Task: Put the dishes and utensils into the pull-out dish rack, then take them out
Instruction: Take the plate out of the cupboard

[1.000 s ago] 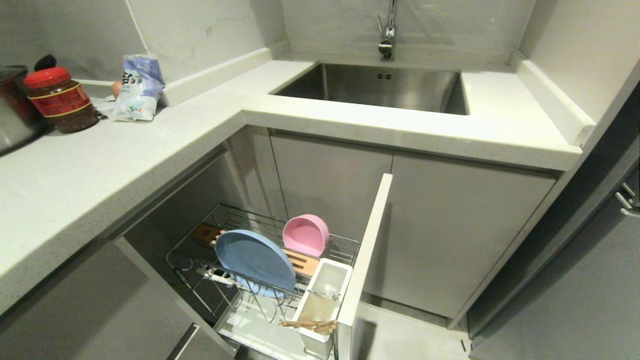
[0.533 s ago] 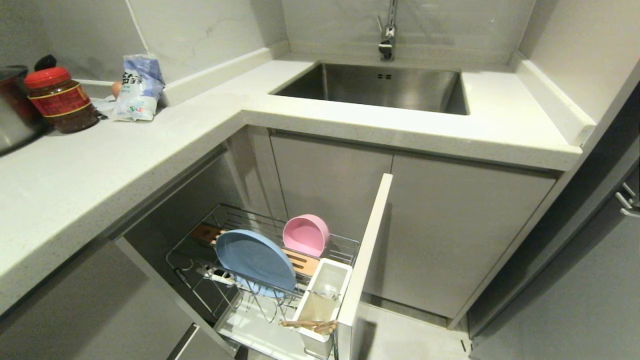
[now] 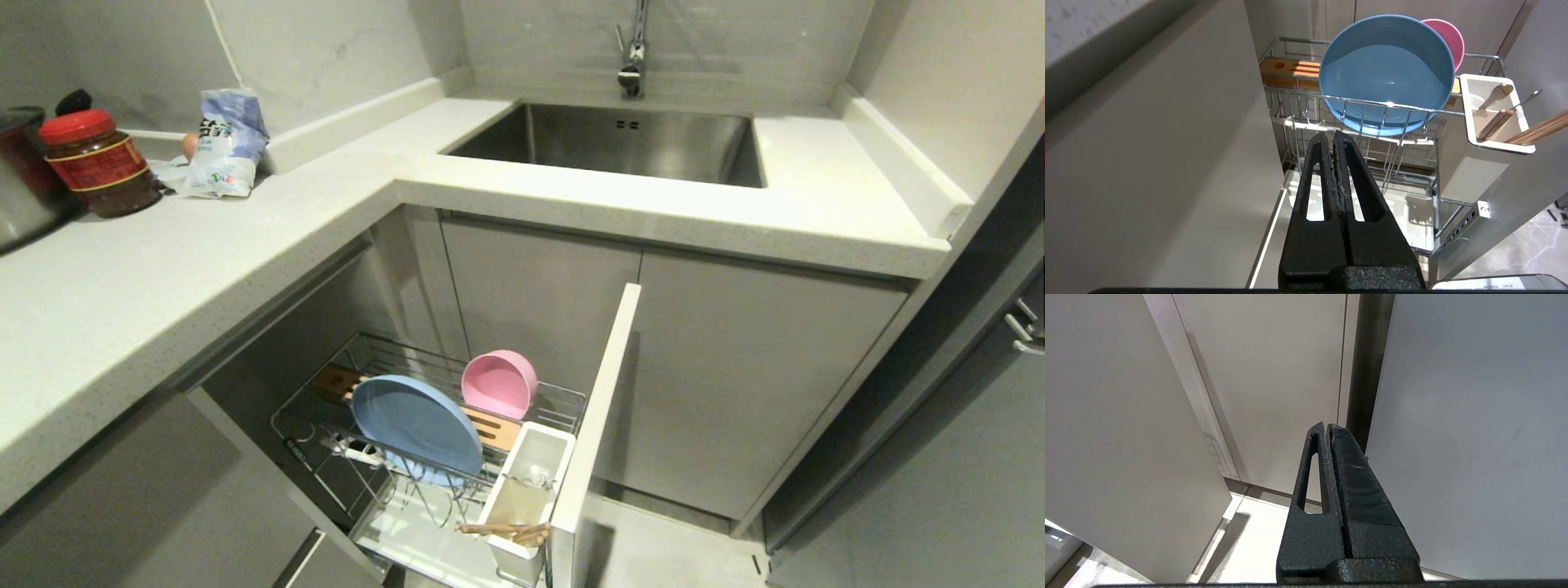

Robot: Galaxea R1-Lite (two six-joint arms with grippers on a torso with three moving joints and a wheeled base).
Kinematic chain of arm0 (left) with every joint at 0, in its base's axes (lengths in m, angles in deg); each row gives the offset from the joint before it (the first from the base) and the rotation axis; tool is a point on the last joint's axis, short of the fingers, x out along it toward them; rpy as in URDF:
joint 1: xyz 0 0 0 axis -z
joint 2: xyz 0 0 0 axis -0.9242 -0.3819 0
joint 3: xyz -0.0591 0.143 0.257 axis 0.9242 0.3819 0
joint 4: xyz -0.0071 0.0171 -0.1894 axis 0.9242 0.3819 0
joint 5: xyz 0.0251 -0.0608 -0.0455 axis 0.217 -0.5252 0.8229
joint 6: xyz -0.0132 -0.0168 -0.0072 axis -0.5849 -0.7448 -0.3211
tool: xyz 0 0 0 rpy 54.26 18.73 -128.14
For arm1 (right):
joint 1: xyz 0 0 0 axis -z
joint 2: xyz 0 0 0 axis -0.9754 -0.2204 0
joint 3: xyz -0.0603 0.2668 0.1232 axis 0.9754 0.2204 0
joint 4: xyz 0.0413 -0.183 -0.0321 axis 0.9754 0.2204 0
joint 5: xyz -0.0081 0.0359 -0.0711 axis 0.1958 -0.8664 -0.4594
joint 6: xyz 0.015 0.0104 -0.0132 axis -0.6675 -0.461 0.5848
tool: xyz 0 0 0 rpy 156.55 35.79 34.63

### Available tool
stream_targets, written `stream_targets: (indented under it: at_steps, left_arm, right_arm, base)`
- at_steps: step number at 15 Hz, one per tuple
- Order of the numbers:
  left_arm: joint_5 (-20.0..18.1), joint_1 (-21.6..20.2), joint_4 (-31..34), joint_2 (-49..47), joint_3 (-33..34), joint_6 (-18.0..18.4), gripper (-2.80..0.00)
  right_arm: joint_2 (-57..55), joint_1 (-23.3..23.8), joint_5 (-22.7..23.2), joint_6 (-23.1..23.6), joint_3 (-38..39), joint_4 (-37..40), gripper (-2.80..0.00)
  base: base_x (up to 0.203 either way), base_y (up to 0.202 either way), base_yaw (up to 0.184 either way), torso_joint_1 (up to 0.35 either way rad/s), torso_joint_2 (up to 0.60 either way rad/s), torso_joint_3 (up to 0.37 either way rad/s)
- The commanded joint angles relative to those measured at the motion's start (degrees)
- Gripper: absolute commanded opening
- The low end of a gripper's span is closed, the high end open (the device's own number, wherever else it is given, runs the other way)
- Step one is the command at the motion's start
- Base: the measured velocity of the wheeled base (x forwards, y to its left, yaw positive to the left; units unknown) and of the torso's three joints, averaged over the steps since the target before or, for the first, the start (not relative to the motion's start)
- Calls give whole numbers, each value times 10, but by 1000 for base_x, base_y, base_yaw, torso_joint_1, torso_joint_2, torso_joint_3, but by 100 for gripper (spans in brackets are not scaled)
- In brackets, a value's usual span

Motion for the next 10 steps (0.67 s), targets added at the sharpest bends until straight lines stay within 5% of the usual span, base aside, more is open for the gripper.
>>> stream_targets:
  at_steps: [1, 5, 10]
  left_arm:
    - [2, 0, 0, -1, 4, -9, -280]
    - [-3, 0, 6, -1, -45, -7, -280]
    - [-14, 0, 76, -133, -340, -7, -280]
  right_arm:
    - [0, 0, 0, 0, 15, -1, -280]
    - [0, 0, 0, 0, 15, -1, -280]
    - [0, 0, 0, 0, 15, -1, -280]
  base:
    - [0, 0, 0, 0, 0, 0]
    - [0, 0, 0, 0, 0, 0]
    - [0, 0, 0, 0, 0, 0]
